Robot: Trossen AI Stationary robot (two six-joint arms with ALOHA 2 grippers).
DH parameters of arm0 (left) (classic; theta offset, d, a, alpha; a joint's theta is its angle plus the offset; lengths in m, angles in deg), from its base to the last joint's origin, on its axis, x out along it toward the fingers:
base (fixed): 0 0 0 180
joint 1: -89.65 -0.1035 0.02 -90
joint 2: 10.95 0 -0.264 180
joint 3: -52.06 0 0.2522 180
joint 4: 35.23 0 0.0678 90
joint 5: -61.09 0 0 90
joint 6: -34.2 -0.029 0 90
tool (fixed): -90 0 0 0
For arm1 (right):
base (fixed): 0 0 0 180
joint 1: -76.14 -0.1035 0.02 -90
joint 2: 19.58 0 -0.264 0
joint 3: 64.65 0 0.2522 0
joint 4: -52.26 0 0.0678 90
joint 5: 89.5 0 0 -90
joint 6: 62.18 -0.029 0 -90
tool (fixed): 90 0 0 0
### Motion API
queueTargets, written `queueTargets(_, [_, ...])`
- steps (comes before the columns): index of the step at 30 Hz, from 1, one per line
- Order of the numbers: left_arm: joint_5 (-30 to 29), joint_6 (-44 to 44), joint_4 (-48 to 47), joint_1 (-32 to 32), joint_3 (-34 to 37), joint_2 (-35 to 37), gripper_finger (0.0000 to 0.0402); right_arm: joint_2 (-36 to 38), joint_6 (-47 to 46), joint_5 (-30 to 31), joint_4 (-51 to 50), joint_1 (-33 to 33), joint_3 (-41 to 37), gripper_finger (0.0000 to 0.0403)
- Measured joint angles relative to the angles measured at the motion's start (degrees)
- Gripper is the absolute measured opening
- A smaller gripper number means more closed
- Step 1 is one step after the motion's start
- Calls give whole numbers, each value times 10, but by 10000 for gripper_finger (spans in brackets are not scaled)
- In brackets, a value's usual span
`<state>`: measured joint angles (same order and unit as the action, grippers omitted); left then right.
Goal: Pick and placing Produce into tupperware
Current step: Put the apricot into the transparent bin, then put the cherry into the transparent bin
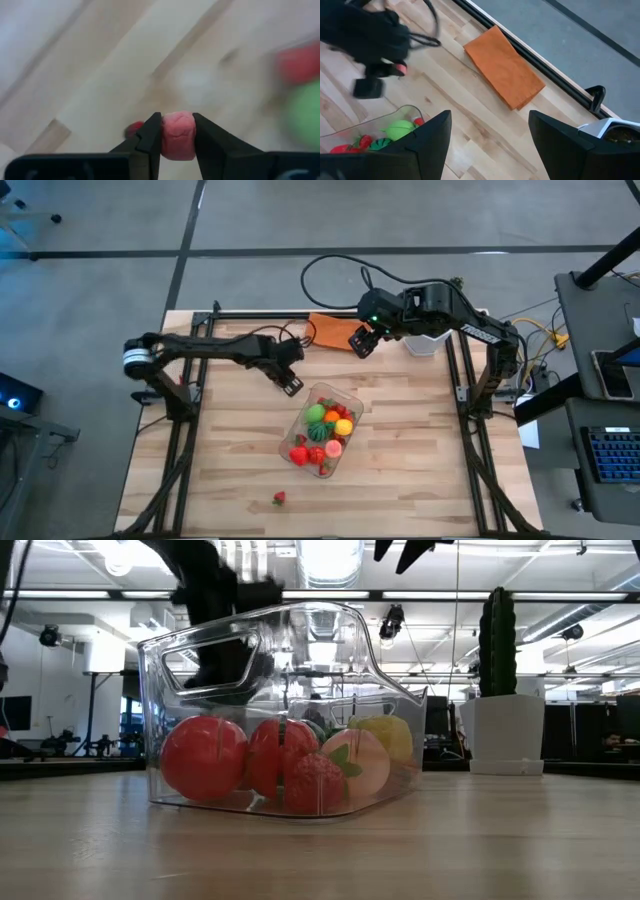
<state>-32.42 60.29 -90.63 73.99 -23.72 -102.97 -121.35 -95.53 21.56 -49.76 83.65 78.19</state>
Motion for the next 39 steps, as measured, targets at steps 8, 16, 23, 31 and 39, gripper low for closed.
queueTargets(8, [16, -12, 112, 101, -45, 129, 74, 0, 9, 0, -5, 0, 0, 258])
queueTargets(16, [90, 21, 210, 168, -42, 76, 119, 0, 29, 1, -6, 0, 0, 258])
queueTargets(23, [127, 145, 237, 176, -44, 12, 206, 0, 30, 1, -18, -1, 0, 258])
queueTargets(31, [119, 84, 103, 156, -47, 73, 243, 1, 34, 0, -17, -5, 0, 258])
queueTargets(39, [-88, -136, -74, 133, -22, 158, 223, 1, 36, 0, -18, -5, -1, 258])
